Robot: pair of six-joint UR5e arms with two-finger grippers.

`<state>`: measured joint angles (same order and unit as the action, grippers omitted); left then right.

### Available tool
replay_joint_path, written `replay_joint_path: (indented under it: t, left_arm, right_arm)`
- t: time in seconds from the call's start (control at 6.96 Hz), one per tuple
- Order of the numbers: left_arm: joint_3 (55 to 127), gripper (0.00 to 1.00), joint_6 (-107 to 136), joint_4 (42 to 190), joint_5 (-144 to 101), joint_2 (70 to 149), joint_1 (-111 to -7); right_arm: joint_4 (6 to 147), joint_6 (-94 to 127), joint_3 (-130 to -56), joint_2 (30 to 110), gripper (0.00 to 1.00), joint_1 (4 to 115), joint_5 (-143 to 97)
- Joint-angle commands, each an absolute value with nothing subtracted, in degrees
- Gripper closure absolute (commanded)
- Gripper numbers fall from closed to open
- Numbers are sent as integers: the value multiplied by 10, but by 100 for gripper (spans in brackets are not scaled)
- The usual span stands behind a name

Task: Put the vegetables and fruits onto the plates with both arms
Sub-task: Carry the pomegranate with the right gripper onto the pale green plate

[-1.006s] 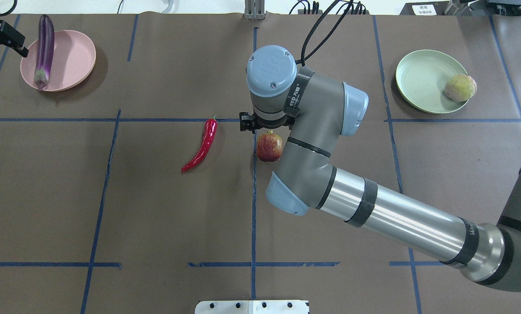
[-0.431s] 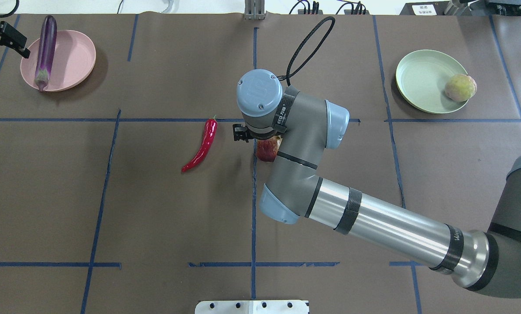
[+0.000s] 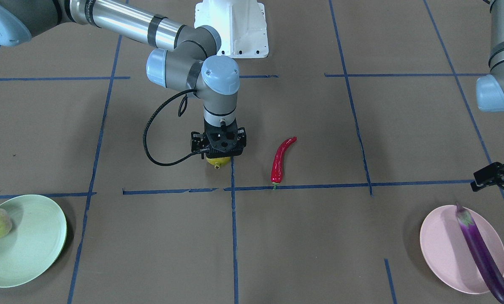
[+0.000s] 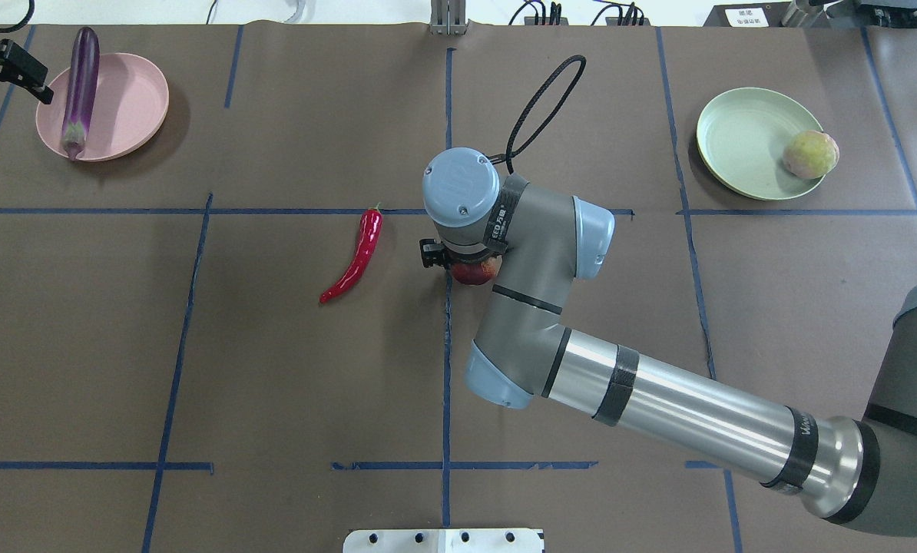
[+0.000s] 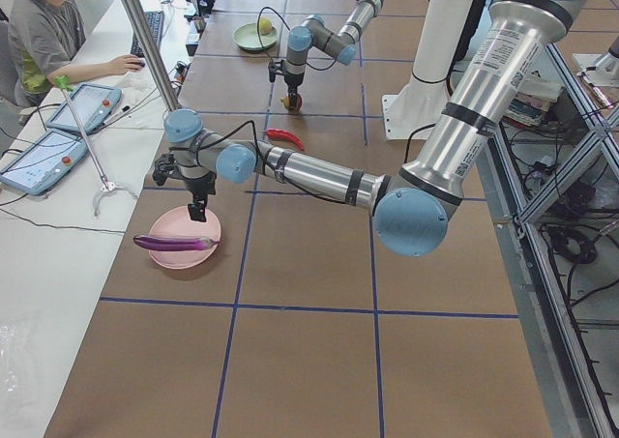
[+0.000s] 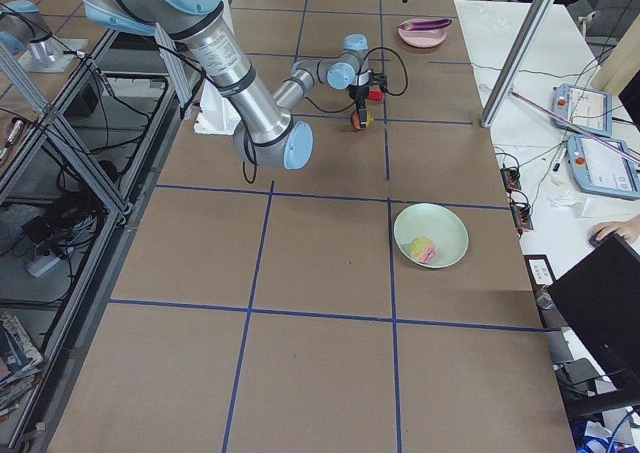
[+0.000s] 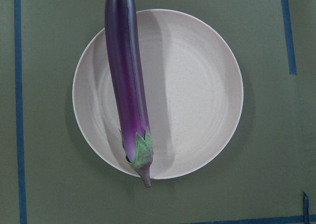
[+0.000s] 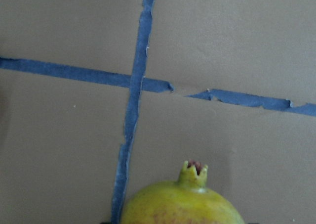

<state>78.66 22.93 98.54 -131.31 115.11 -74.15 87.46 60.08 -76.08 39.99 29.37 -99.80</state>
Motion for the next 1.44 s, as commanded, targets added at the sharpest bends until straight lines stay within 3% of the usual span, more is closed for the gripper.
replay_joint_path:
  t: [0.0, 0.29, 0.86, 1.29]
  left_arm:
    - [787, 0, 246, 987, -1311, 1150, -734]
    - [786, 0, 247, 989, -1310, 1150, -726]
    - [786, 0, 256, 989, -1310, 1150, -722]
    - [787, 0, 259, 990, -1310, 1150, -721]
  right_arm:
    - [902, 599, -772, 395, 91, 304, -1006]
    - [911, 529, -783, 400, 92, 385, -1071]
    - [901, 144, -755, 508, 93, 593, -1160]
    - [662, 82, -611, 576, 92, 629, -1213]
